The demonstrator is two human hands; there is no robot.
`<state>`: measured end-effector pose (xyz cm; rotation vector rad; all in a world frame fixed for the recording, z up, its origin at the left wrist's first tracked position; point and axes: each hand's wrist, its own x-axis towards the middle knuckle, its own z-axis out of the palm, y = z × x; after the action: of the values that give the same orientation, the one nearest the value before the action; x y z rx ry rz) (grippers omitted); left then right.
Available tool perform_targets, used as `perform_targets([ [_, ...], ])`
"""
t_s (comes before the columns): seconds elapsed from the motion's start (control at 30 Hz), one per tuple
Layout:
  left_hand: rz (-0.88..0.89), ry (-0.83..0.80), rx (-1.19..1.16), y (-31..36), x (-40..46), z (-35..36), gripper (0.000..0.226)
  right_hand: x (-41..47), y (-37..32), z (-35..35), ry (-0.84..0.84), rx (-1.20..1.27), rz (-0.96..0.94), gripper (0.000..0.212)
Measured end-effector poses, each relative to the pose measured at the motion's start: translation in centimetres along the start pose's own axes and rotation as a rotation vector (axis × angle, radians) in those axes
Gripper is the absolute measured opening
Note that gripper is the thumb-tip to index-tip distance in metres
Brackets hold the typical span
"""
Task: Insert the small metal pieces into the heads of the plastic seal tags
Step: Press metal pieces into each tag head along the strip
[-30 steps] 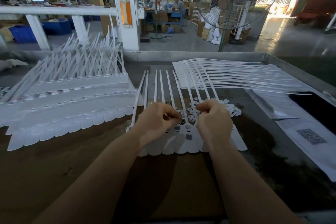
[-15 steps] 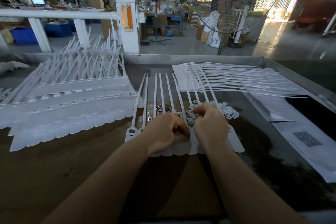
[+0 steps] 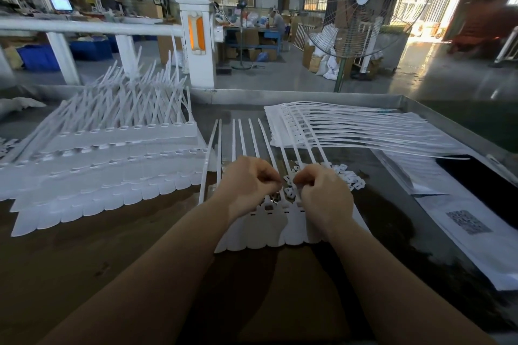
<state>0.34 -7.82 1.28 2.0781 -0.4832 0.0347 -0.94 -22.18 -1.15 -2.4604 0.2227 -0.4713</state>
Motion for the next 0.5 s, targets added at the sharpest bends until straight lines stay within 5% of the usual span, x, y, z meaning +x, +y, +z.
perform_targets([
  [0.5, 0.025, 0.147, -0.009, -1.3, -1.2, 1.7, 0.026, -0.6, 0.8, 0.1, 0.042, 0.179, 0.018, 0.028],
])
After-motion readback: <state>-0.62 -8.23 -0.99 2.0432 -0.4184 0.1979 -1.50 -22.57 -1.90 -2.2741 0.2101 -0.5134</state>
